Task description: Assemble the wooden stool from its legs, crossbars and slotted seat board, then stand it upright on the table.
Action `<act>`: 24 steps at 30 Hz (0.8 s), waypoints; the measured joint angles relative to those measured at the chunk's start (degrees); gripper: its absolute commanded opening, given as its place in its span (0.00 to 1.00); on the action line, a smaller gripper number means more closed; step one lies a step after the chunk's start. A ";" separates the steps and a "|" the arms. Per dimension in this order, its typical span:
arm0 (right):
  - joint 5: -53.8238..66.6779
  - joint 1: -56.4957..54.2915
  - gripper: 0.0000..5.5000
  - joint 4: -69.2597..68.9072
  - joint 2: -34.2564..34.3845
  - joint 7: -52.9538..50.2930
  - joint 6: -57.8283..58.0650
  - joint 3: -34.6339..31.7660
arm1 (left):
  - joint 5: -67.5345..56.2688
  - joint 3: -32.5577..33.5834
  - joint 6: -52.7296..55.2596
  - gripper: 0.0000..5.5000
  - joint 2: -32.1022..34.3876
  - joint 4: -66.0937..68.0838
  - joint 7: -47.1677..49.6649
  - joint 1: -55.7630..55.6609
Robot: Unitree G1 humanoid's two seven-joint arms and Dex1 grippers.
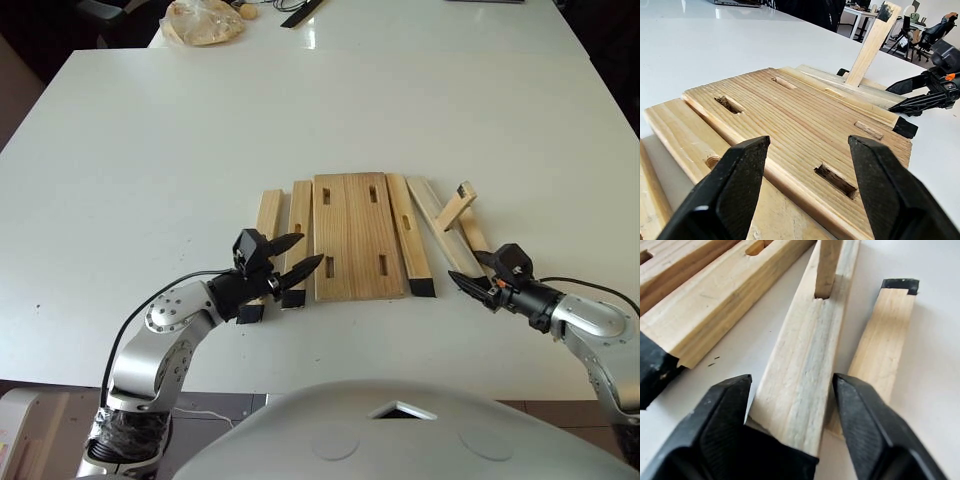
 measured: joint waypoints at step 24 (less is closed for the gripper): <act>25.82 -26.91 0.37 -1.71 4.93 -0.77 15.35 -11.21 | -17.43 10.86 18.52 0.56 -8.61 -5.05 19.71 -19.54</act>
